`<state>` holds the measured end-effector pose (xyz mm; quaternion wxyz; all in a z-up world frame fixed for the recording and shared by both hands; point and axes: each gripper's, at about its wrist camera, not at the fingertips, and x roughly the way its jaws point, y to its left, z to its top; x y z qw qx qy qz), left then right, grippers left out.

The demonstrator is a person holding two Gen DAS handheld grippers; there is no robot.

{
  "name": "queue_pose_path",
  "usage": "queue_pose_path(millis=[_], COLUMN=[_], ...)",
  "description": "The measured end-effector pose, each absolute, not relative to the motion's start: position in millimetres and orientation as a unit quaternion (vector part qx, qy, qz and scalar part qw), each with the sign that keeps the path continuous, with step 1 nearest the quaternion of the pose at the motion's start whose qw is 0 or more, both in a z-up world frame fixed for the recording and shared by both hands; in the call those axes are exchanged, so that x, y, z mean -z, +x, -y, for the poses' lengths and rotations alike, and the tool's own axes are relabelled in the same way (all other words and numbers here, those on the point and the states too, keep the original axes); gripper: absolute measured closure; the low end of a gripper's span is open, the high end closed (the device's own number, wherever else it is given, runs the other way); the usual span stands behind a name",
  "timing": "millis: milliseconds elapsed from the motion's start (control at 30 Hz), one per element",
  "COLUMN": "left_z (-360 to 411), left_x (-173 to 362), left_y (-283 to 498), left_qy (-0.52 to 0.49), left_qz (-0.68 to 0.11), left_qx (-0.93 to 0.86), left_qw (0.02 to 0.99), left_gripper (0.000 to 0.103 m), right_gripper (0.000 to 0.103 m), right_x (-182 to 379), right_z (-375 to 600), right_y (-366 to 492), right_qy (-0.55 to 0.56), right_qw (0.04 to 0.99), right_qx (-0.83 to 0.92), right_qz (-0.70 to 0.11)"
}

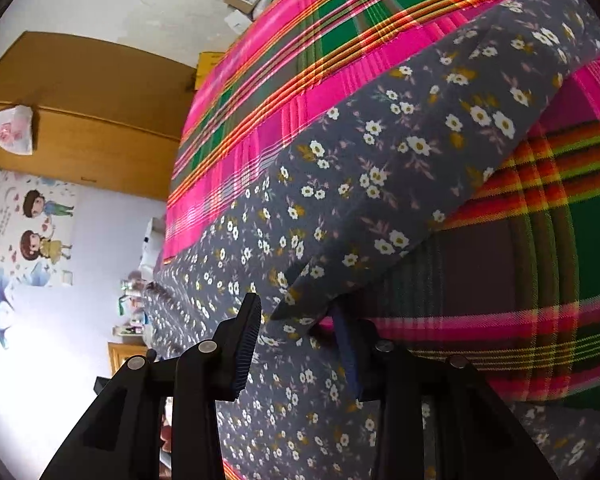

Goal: Fold clothes

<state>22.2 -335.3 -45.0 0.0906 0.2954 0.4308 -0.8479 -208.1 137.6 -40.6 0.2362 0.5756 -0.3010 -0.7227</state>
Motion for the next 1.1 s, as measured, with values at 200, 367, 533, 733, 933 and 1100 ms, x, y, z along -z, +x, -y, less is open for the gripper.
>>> queue_pose_path(millis=[200,367,533,733,933,1100], left_z=[336,342,341,341,344,349], left_x=[44,48,42,23,-6,-36], left_y=[19,23,26,33,30,24], left_qy=[0.303,0.305,0.293,0.263,0.238,0.214], left_qz=[-0.434,-0.45,-0.448,-0.442,-0.423,-0.405], left_qx=[0.843,0.832,0.839,0.853,0.871,0.886], left_qw=[0.098,0.112,0.102,0.092,0.077,0.067], left_gripper=[0.067,0.086,0.101,0.101,0.101,0.101], right_gripper=[0.067,0.098,0.098,0.099,0.099,0.099], right_x=[39,49,53,38,9,-20], right_z=[-128,-140,-148,-154,-160,-158], right_y=[-208,-202,-197,-183,-167,-150], right_qy=[0.571,0.561,0.546,0.513,0.469,0.429], right_qw=[0.225,0.221,0.235,0.256,0.283,0.316], right_qx=[0.735,0.75,0.752,0.766,0.782,0.793], right_qz=[0.286,0.271,0.286,0.291,0.297,0.296])
